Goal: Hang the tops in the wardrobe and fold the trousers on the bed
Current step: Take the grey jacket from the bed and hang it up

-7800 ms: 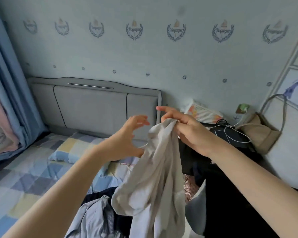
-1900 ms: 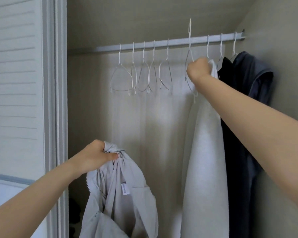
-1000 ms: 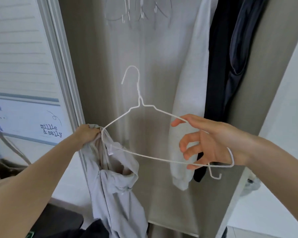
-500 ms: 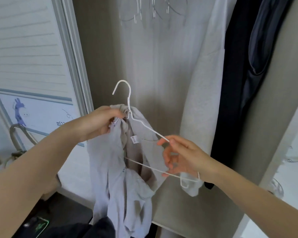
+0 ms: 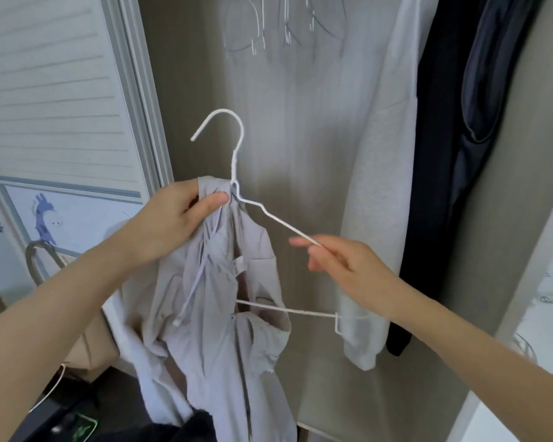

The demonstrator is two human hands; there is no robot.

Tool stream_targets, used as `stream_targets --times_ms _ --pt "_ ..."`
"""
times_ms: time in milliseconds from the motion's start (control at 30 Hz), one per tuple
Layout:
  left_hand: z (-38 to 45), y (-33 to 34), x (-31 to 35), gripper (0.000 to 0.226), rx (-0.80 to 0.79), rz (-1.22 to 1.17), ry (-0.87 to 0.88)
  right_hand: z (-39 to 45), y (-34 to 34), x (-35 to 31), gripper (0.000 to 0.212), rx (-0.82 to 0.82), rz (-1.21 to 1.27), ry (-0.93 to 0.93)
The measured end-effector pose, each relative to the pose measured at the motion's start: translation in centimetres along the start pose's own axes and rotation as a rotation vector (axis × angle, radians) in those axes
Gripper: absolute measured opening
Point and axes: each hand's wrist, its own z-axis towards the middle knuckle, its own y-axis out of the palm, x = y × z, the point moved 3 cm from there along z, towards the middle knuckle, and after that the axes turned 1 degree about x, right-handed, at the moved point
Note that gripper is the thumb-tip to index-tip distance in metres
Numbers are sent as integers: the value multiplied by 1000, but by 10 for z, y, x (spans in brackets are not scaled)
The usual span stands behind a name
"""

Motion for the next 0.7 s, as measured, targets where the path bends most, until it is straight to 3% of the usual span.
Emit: stream_targets --times_ms 67,133,167,233,300,367,433,567,700 --pt "3 3 -3 42 87 64 -48 -3 1 -5 48 342 -683 -74" --pt "5 1 -8 46 159 1 -114 -15 15 -20 44 614 -753 -282" --pt "7 -1 -9 48 178 -44 -136 -21 27 -22 36 594 -668 -409" --pt "9 -4 -6 52 197 -111 -156 -24 57 -18 31 297 -593 -502" --pt "11 -3 1 51 196 -193 -167 -22 84 1 39 -39 -406 -267" --pt "11 -3 7 42 190 -277 -162 -18 101 12 56 -255 -129 -18" --pt "11 -5 10 33 191 -332 -172 -12 109 15 67 -313 44 93" --pt "8 -12 7 26 218 -442 -226 -16 111 20 24 -423 -35 112" --pt "-3 -20 -6 27 238 -392 -235 -35 105 29 20 -453 30 54"
